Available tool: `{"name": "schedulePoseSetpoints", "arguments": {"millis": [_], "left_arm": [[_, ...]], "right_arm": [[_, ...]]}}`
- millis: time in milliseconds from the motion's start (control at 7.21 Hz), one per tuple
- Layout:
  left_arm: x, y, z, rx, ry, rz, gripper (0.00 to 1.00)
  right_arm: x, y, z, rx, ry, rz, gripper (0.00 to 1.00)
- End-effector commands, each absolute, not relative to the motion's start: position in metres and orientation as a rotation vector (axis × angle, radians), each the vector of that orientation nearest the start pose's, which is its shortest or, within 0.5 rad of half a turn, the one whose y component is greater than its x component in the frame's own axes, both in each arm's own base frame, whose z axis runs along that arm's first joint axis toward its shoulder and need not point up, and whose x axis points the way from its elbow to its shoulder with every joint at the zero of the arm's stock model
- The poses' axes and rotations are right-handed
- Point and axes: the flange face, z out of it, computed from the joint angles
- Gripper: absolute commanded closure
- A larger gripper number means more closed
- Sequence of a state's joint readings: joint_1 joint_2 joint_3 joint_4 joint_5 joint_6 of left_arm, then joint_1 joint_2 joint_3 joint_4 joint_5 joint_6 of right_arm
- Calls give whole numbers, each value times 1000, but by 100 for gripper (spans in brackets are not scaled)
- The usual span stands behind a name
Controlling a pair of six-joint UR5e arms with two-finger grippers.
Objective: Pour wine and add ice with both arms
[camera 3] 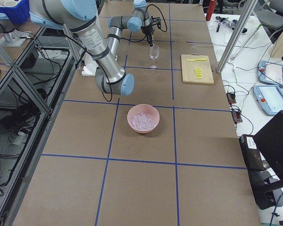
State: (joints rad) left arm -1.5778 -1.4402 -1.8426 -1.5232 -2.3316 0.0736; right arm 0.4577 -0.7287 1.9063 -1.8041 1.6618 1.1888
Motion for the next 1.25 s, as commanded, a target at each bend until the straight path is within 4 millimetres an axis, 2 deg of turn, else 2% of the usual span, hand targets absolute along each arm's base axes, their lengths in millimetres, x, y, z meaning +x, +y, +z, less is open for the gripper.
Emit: {"name": "schedulePoseSetpoints", "arguments": {"millis": [0, 555, 693, 832, 1109], "left_arm": [[-68, -436, 594, 114, 757, 96, 0], [-68, -435, 595, 113, 757, 95, 0], [-68, -435, 595, 111, 757, 95, 0], [-68, -435, 595, 113, 757, 95, 0], [-68, -435, 594, 114, 757, 96, 0]], "right_arm": [[-505, -390, 52, 340, -863, 52, 100], [-506, -391, 62, 337, -842, 49, 100], [-507, -391, 62, 337, -842, 47, 79], [-505, -391, 68, 336, -836, 50, 1], [-505, -391, 69, 328, -835, 46, 0]]}}
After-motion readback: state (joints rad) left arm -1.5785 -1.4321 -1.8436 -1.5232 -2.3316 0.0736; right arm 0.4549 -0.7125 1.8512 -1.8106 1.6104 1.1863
